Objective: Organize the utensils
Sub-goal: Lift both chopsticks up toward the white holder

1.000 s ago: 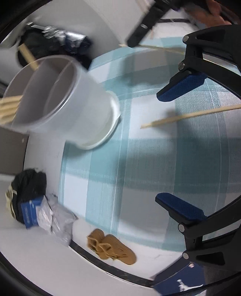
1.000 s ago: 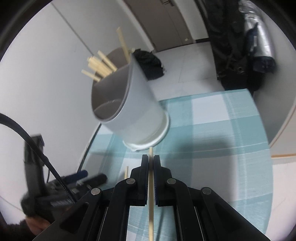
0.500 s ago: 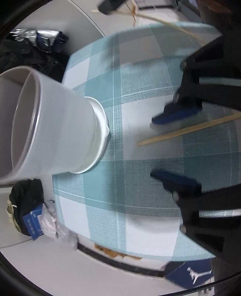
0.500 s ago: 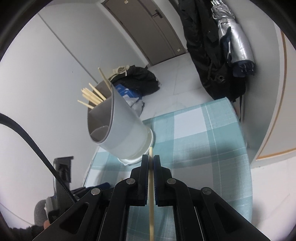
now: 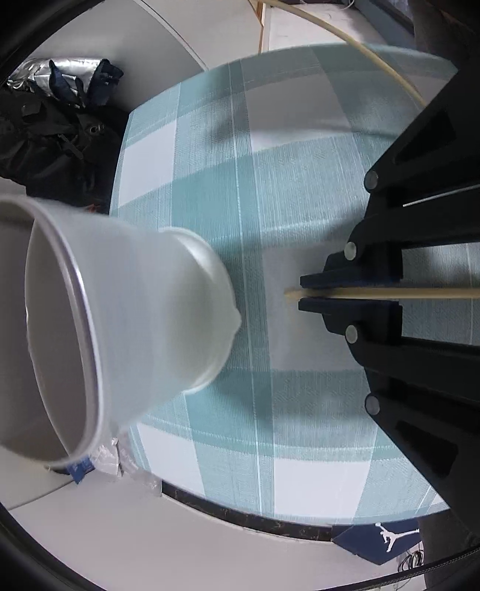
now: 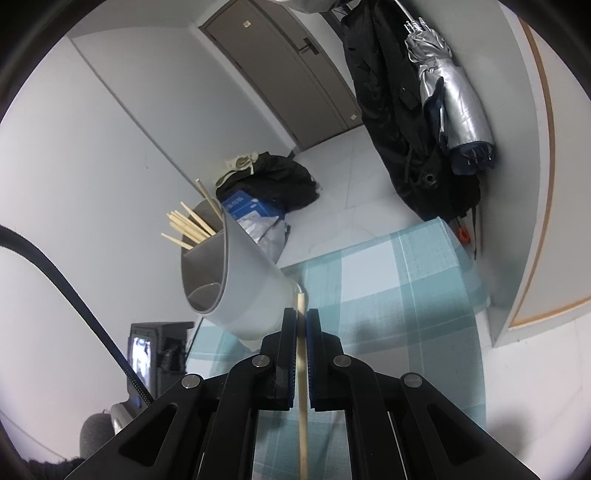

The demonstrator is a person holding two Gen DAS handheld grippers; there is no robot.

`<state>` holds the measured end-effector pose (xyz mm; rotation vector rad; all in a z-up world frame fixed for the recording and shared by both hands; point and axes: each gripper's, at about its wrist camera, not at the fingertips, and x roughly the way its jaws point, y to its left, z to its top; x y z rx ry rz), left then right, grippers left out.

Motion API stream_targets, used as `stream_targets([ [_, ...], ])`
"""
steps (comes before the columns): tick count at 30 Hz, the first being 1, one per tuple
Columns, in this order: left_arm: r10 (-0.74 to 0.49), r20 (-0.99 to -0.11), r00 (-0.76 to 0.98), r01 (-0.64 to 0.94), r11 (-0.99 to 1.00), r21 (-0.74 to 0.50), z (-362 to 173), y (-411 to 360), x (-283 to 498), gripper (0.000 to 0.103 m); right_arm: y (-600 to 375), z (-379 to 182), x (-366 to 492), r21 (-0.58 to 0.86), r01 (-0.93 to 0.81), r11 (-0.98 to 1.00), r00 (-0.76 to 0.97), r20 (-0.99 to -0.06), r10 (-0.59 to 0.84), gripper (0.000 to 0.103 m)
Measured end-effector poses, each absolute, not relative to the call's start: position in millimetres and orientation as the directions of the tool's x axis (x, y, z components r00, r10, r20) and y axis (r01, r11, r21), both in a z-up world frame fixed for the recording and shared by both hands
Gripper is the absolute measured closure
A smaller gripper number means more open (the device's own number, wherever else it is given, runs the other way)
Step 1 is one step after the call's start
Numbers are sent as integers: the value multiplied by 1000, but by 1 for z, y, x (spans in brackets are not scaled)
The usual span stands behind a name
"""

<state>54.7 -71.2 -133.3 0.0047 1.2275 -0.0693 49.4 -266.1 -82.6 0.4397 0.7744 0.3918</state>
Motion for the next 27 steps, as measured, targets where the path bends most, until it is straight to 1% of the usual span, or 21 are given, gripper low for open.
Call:
stream_targets([
  [1,-72,-940,333,60,997,-55,-133,-71,55,101,-266,-82,49,514,-176,839,654,-576,490,99],
  [3,-71,-938,340,63,997,-53,-132,-72,54,101,-266,-81,48,517,-186,836,651,-572,499,99],
  [9,-124,-913,388,80,992,-101,-115,-66,44,101,-267,-77,42,510,-179,841,669,-564,484,99],
  [16,-198,-834,515,68,979,-191,-65,-45,19,101,-263,-72,28,501,-193,844,681,-551,483,99],
  [20,-230,-785,576,81,971,-225,-37,-43,7,101,-258,-63,18,498,-224,838,694,-522,495,99],
  [23,-244,-760,602,95,967,-235,-26,-42,5,101,-251,-56,9,469,-244,849,711,-509,485,99],
  [27,-247,-733,633,119,967,-223,-26,-47,6,101,-241,-51,-3,432,-270,860,723,-499,478,99],
])
